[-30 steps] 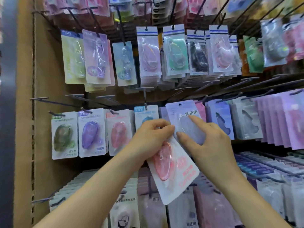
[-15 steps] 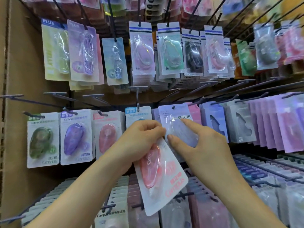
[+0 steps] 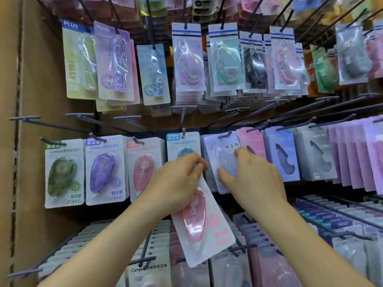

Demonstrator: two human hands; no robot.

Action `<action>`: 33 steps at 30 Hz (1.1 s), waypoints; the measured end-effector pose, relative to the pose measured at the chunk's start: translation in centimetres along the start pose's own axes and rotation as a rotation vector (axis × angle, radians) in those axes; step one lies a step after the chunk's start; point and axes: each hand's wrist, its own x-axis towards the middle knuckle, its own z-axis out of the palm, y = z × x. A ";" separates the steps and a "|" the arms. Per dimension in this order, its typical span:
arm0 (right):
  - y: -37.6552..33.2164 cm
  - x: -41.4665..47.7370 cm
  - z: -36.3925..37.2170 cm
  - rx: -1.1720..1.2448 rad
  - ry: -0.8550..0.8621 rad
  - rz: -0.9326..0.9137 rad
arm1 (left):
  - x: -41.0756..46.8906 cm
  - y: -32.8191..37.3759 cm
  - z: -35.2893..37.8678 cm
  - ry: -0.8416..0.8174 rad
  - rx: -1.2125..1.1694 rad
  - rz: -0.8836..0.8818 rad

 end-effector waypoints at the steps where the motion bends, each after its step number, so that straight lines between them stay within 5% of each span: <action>1: -0.1 0.3 0.4 -0.020 0.001 -0.007 | -0.3 -0.1 -0.2 -0.014 -0.007 0.011; 22: 0.9 0.2 0.1 -0.122 -0.013 0.001 | -2.3 -1.2 -1.8 0.157 -0.483 0.097; 25: 1.4 -3.9 -1.9 0.296 -0.073 0.025 | -2.7 -1.0 -2.2 0.198 -0.557 0.096; 29: 0.3 -7.9 -3.2 1.047 -0.629 -0.054 | -3.2 -0.3 -1.7 0.273 -0.651 0.064; 33: 1.2 -8.5 -2.2 1.141 -0.500 -0.054 | -3.5 -0.4 -1.5 0.401 -0.736 0.007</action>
